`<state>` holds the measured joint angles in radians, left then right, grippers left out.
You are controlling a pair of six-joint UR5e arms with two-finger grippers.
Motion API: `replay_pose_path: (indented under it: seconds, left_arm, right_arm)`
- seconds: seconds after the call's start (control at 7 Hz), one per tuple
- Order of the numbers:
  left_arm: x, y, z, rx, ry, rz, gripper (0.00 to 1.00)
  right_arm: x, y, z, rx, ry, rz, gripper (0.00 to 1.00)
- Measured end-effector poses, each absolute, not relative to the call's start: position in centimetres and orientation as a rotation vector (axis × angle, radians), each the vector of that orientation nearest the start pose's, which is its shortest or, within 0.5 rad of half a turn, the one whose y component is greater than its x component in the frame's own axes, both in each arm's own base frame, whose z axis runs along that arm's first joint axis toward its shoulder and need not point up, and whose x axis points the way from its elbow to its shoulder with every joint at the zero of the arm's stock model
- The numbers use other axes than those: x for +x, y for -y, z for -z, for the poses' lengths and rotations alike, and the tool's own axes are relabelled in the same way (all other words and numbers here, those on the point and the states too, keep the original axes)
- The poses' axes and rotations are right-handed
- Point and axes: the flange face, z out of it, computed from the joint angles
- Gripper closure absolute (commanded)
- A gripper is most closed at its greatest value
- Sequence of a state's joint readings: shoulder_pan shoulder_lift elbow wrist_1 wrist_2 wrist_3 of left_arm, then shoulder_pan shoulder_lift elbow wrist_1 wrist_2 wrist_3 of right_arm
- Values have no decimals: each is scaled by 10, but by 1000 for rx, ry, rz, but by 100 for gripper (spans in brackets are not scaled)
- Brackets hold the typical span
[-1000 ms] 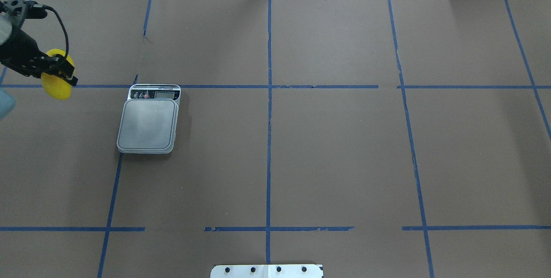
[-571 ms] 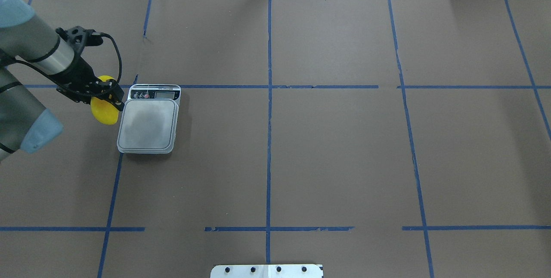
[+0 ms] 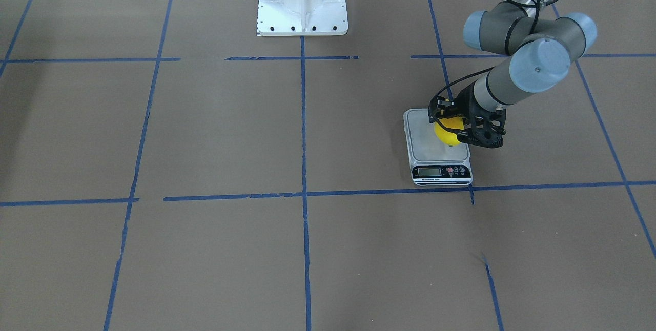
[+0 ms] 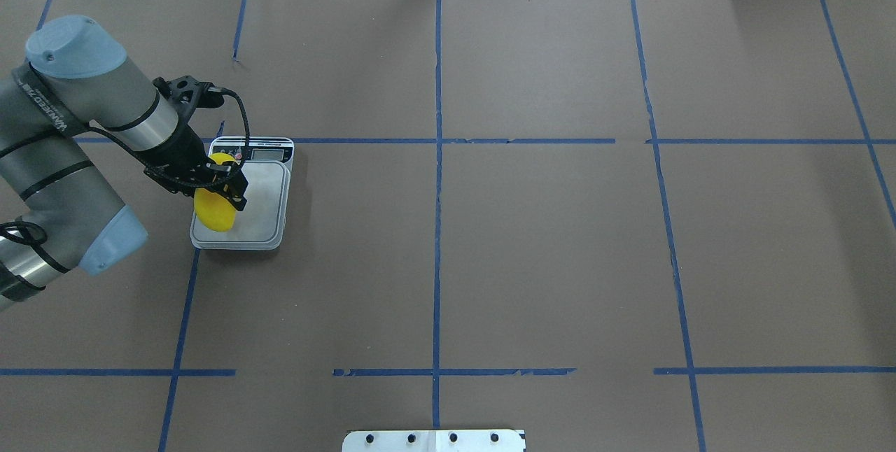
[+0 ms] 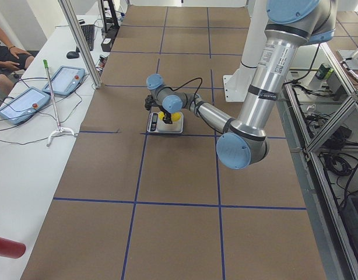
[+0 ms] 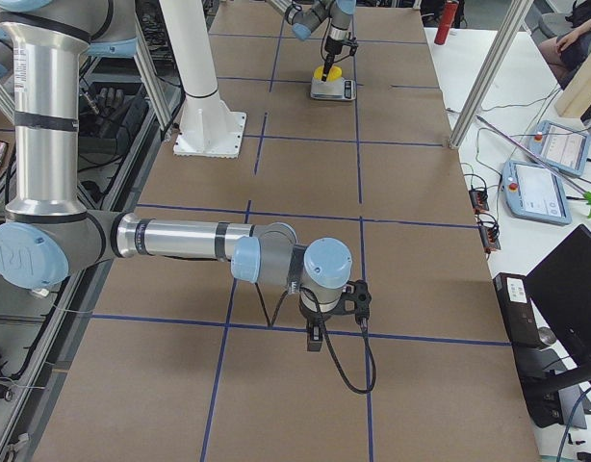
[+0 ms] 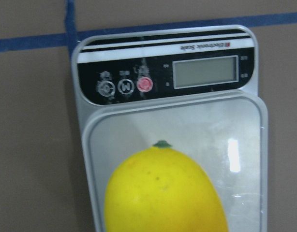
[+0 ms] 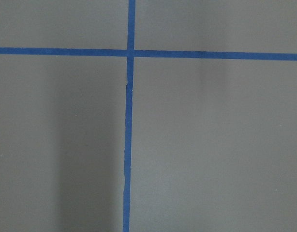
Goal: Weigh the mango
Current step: 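Lower the mango onto the scale tray and open the left gripper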
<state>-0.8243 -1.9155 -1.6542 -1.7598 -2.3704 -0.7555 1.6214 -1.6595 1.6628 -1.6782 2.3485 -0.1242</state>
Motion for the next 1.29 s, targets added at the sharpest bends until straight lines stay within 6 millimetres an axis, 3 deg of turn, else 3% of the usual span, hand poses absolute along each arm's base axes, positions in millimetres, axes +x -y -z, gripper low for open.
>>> replay_pose_path:
  seconds: [0.43, 0.86, 1.0, 1.29]
  left_arm:
    - [391, 506, -408, -114, -948, -249, 100]
    - [393, 511, -400, -104, -954, -249, 96]
    - [392, 512, -400, -102, -954, -249, 59]
    - [392, 514, -402, -86, -940, -245, 0]
  right_arm:
    - [86, 443, -665, -30, 783, 30, 0]
    - [86, 442, -666, -31, 783, 29, 0]
    - [86, 442, -666, -31, 783, 29, 0]
    - [86, 442, -666, -31, 783, 29, 0]
